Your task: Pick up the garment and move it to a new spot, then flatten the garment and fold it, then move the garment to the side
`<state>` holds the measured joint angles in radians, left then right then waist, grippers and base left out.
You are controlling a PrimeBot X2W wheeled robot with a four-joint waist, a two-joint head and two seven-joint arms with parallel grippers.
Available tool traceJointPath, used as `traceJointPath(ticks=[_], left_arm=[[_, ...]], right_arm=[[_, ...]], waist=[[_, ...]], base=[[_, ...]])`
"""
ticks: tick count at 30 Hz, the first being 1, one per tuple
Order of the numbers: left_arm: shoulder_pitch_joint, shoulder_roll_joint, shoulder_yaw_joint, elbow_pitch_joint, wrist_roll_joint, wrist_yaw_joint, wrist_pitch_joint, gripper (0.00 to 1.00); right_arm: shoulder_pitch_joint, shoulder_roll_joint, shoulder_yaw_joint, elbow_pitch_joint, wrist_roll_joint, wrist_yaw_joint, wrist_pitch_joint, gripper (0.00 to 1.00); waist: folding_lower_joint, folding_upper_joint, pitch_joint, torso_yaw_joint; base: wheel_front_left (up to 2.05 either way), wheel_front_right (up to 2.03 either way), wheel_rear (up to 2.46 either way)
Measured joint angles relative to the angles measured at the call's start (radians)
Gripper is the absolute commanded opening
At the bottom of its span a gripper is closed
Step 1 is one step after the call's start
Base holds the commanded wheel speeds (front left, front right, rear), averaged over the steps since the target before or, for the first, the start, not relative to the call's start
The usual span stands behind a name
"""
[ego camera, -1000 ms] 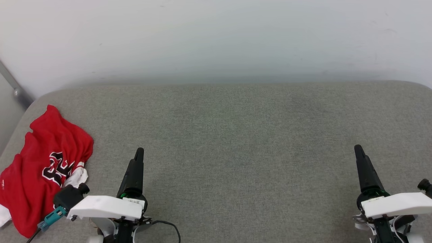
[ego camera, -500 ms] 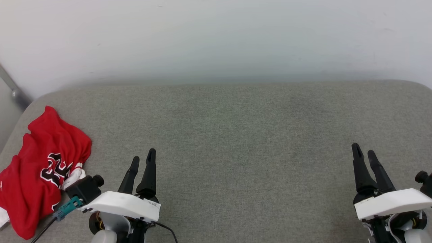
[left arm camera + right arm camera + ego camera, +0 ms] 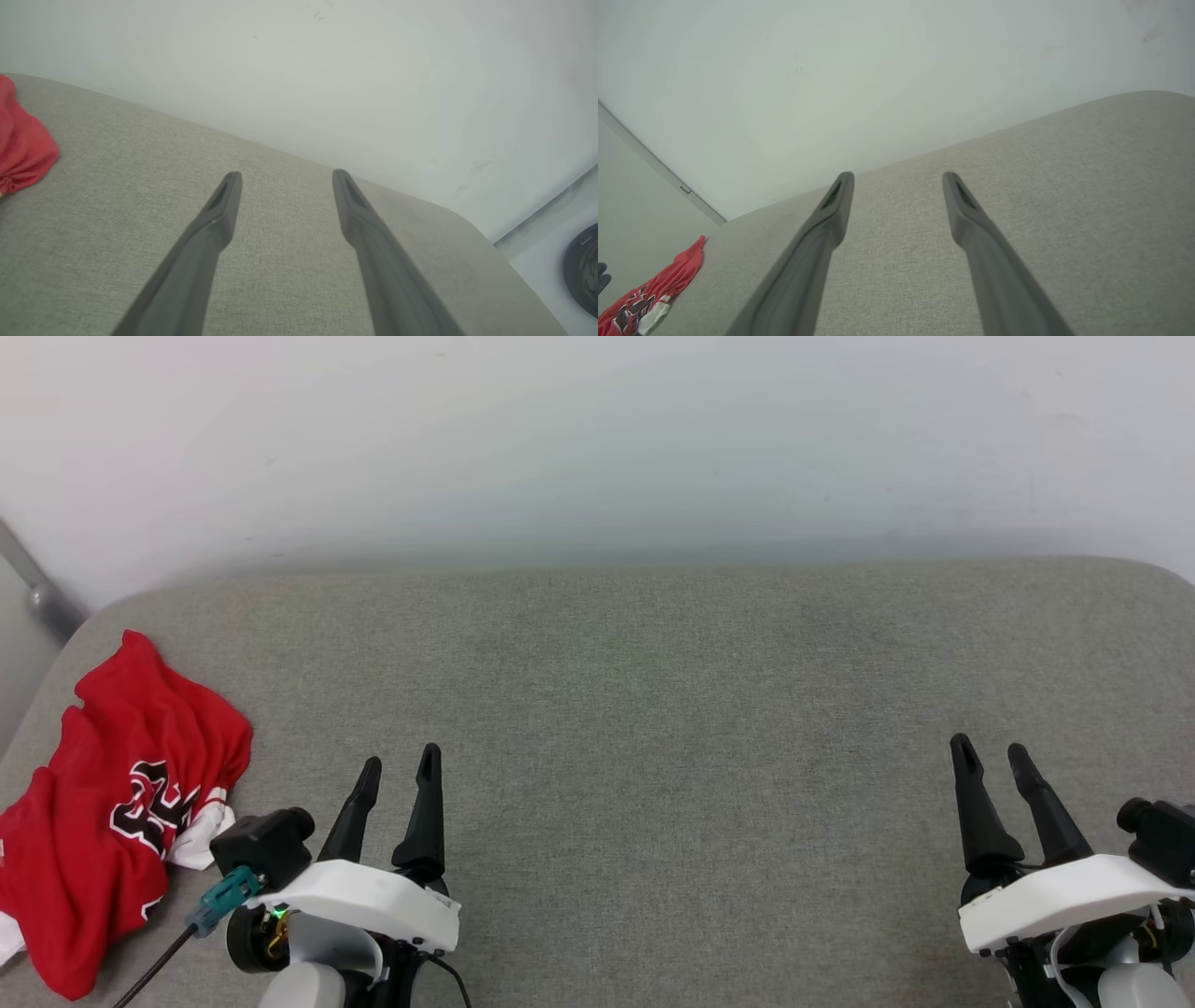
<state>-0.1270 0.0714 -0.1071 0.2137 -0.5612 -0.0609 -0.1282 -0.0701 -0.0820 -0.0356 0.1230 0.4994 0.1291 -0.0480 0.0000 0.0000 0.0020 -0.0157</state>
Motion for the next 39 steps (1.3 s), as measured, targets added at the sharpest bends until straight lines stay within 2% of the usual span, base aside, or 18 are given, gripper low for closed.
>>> traceJointPath(ticks=[22,39], left_arm=[[-0.009,0.025,-0.042,0.021,0.225,0.061,-0.057,1.0],[-0.011,0.039,-0.057,0.026,0.35,0.08,-0.092,1.0]], right_arm=[[0.0,0.004,0.007,-0.019,-0.228,0.0,-0.013,1.0],[0.009,0.02,-0.006,-0.032,-0.355,0.0,-0.027,1.0]], waist=[[0.0,0.0,0.0,0.001],[0.0,0.0,-0.002,0.004]], base=[[0.0,0.0,0.0],[0.0,0.0,0.0]])
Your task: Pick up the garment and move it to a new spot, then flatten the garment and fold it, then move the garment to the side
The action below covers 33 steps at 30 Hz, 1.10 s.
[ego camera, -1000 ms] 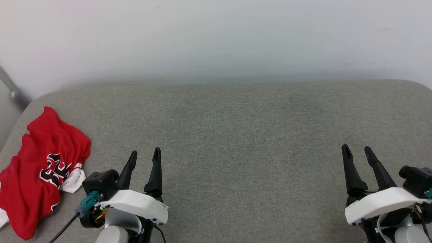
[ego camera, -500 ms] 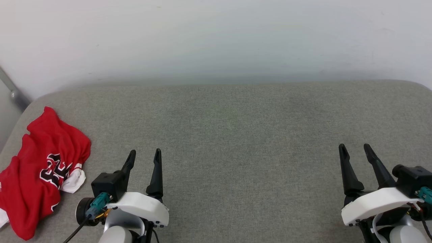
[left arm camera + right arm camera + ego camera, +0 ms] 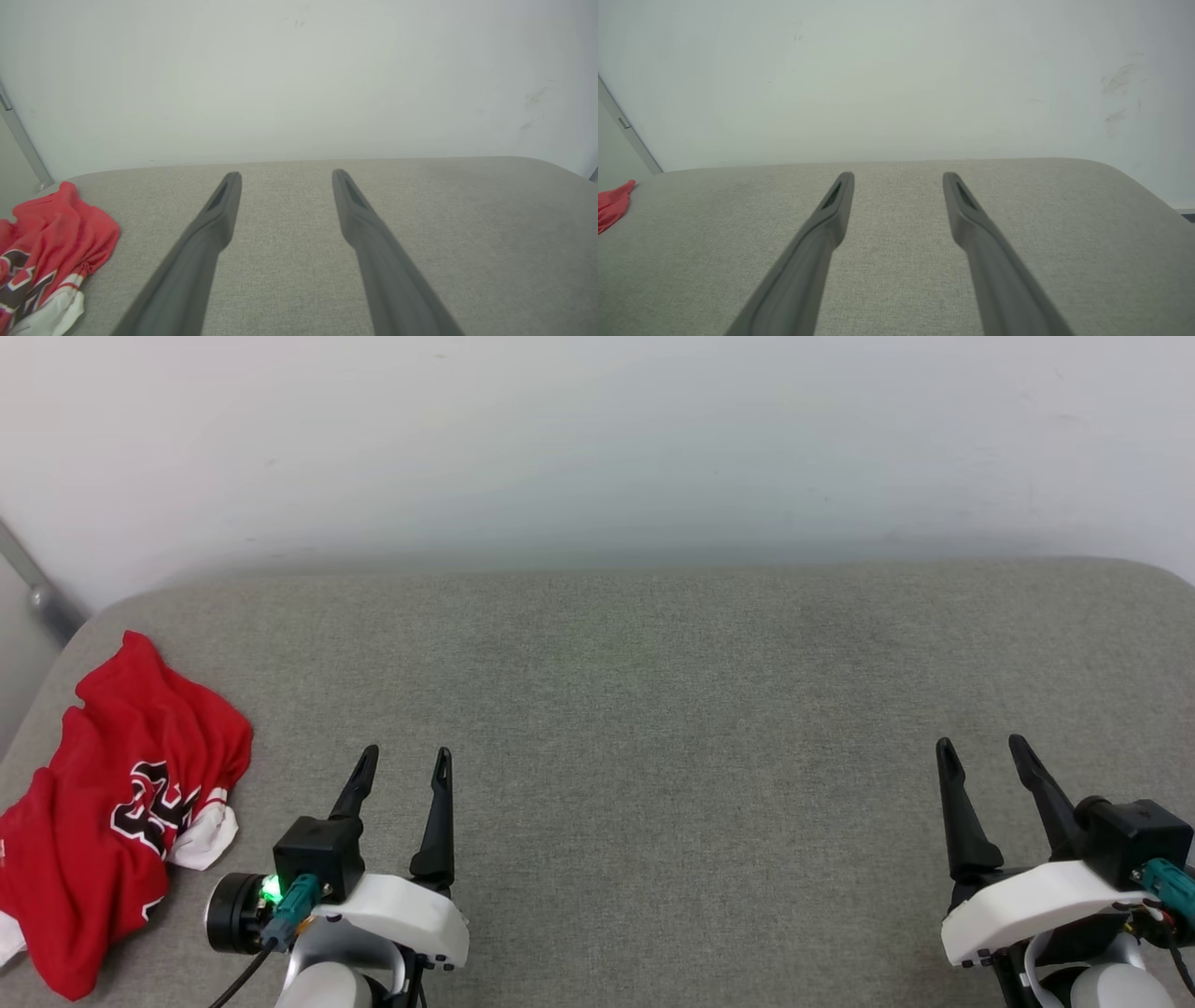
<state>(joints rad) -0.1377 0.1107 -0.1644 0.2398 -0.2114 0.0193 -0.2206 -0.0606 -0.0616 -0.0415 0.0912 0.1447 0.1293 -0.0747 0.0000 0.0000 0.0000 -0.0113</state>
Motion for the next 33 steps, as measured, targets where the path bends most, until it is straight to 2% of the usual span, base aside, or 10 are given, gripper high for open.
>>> traceJointPath(ticks=[22,33], left_arm=[[-0.001,-0.002,0.0,0.025,0.096,-0.001,-0.04,1.0],[-0.001,-0.009,0.011,0.035,0.086,-0.002,-0.041,1.0]], right_arm=[[0.001,0.009,-0.024,0.001,-0.121,0.002,-0.038,1.0],[0.001,0.009,-0.025,0.014,-0.118,0.002,-0.043,1.0]], waist=[[0.0,0.0,0.0,0.003],[0.0,0.0,-0.002,0.0]], base=[[0.0,0.0,0.0],[0.0,0.0,0.0]])
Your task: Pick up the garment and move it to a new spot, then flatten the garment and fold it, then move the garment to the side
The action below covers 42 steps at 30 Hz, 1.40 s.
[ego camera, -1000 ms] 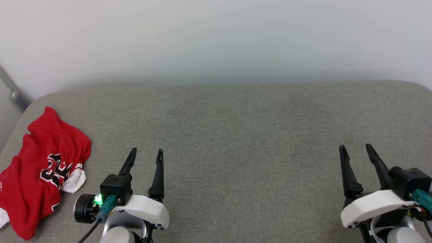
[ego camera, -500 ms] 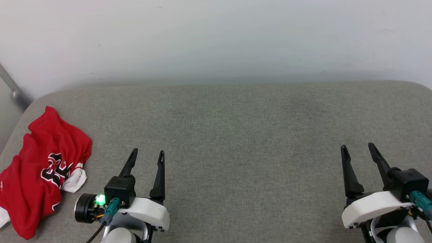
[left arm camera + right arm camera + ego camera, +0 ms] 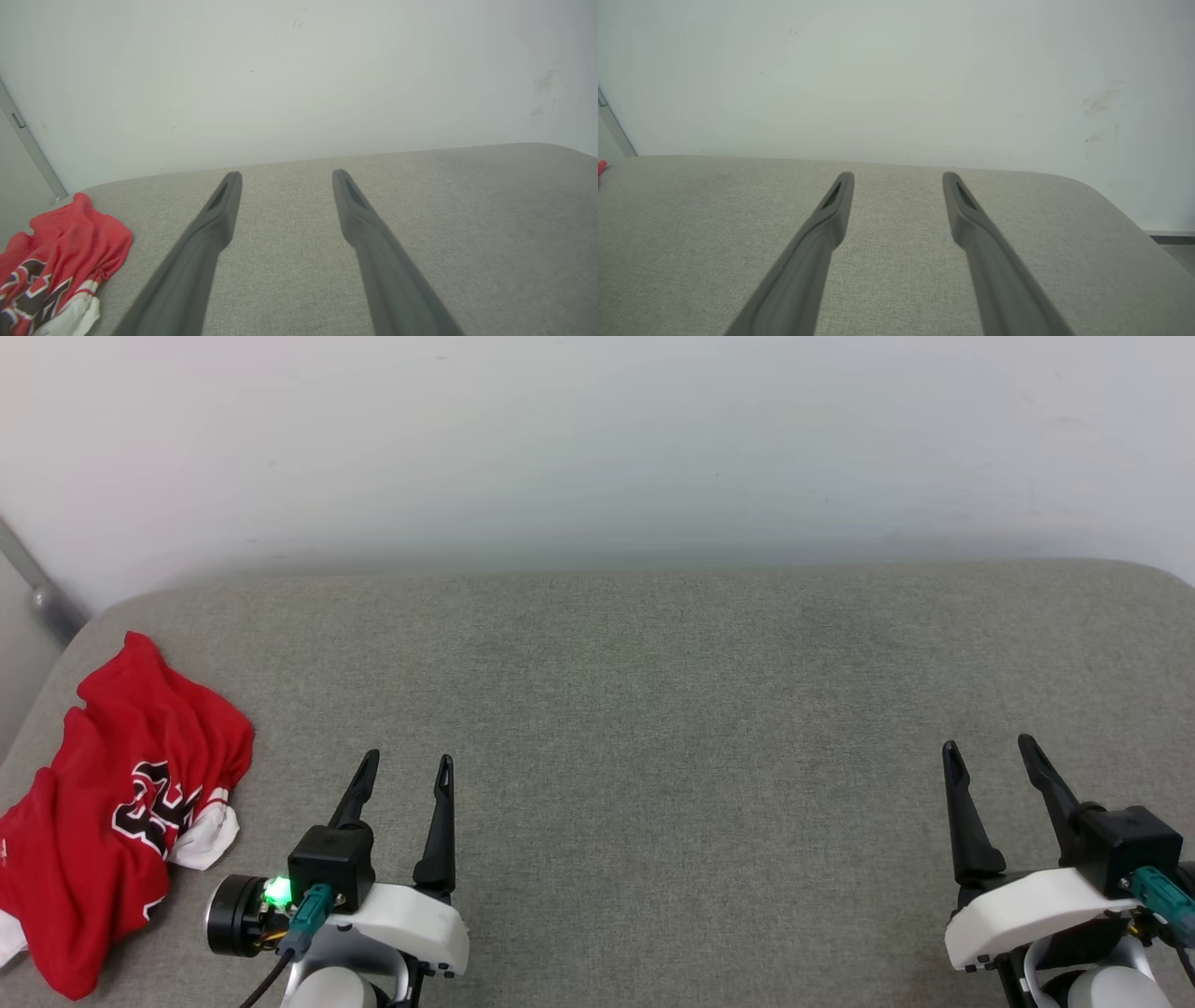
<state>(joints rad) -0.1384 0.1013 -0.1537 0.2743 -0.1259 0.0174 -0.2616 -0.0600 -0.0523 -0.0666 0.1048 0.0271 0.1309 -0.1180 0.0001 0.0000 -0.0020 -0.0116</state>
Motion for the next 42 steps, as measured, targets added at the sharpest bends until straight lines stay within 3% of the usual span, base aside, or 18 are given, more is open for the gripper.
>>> traceJointPath(ticks=[9,16,42], left_arm=[[0.0,-0.002,0.005,0.01,-0.005,-0.006,0.0,1.0],[-0.01,-0.007,0.012,0.014,-0.018,-0.008,0.0,1.0],[-0.004,-0.006,0.099,-0.005,-0.071,-0.013,-0.001,1.0]], right_arm=[[0.0,0.0,0.001,0.009,0.01,0.0,-0.005,1.0],[0.004,0.0,0.007,0.004,0.012,0.0,-0.006,1.0],[-0.001,0.002,0.099,-0.009,0.034,0.0,-0.013,1.0]], waist=[[0.0,0.0,-0.002,0.004],[0.0,0.0,-0.002,0.048],[-0.0001,0.0,0.009,0.44]], base=[[0.0,0.0,0.0],[0.0,0.0,0.0],[0.0,0.0,0.0]])
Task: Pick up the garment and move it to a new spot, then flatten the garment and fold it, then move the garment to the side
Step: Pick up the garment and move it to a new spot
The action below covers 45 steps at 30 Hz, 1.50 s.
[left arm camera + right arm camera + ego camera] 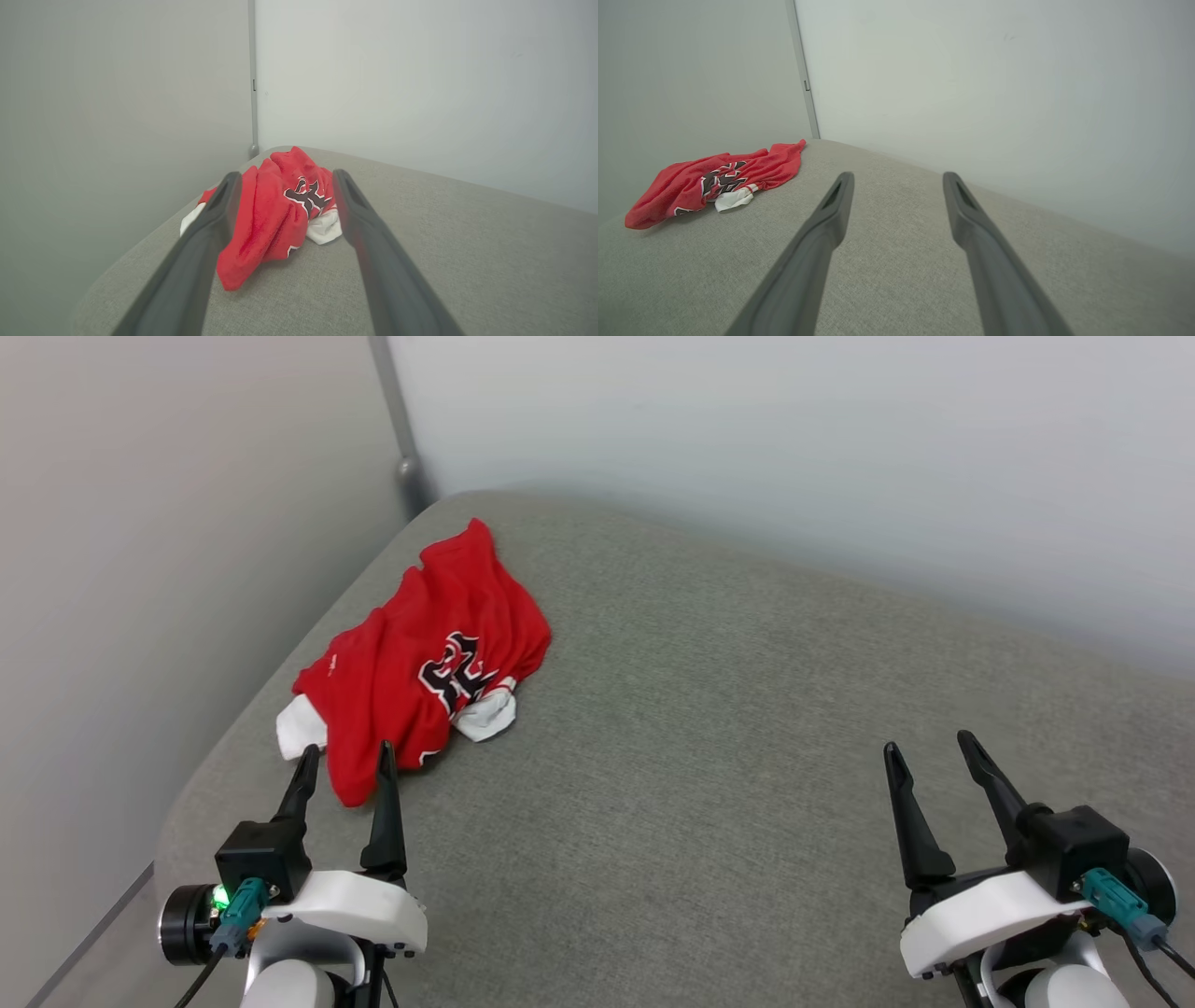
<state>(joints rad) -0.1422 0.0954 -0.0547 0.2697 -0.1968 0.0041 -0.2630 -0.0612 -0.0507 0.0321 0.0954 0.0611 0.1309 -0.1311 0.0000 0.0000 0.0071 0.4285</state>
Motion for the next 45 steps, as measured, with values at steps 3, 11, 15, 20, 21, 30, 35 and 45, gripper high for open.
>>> traceJointPath(ticks=[3,11,15,20,21,30,35,45], left_arm=[[0.0,-0.001,0.004,0.0,0.0,-0.004,0.0,1.0],[-0.002,-0.01,0.02,-0.006,0.003,0.0,0.0,1.0],[-0.045,-0.003,0.029,0.007,-0.002,-0.006,0.0,1.0],[-0.214,0.041,0.047,0.031,-0.013,-0.015,0.034,1.0],[-0.258,0.053,0.049,0.033,-0.013,-0.017,0.045,1.0],[-0.596,0.195,0.101,0.162,-0.082,-0.07,0.304,1.0],[-0.697,0.302,0.126,0.307,-0.152,-0.106,0.524,1.0],[-0.658,0.4,0.146,0.463,-0.307,-0.128,0.888,1.0]], right_arm=[[-0.001,0.0,0.0,0.0,-0.001,0.0,0.001,1.0],[-0.014,0.0,0.015,0.0,-0.002,0.0,0.008,1.0],[-0.027,0.0,0.024,-0.006,-0.009,0.0,0.018,1.0],[-0.069,-0.003,0.038,-0.051,-0.038,0.0,0.046,1.0],[-0.078,-0.007,0.04,-0.063,-0.041,0.0,0.054,1.0],[-0.162,-0.052,0.029,-0.159,-0.044,0.0,0.085,1.0],[-0.192,-0.054,0.02,-0.171,-0.044,0.0,0.077,1.0],[-0.229,-0.041,0.028,-0.124,-0.035,0.0,0.03,1.0]], waist=[[0.0,0.0,0.004,0.023],[0.0,0.0,0.011,0.026],[0.0,0.0,0.018,0.008],[0.0,0.0,0.07,-0.025],[0.0,0.0,0.086,-0.033],[0.0001,0.0,0.272,-0.127],[0.0002,0.0,0.375,-0.19],[0.0002,0.0,0.494,-0.3]], base=[[0.0,0.0,0.0],[0.0,0.0,0.0],[0.0,0.0,0.0],[0.0,0.0,0.0],[0.0,0.0,0.0],[0.0,0.0,0.0],[0.0,0.0,0.0],[0.0,0.0,0.0]])
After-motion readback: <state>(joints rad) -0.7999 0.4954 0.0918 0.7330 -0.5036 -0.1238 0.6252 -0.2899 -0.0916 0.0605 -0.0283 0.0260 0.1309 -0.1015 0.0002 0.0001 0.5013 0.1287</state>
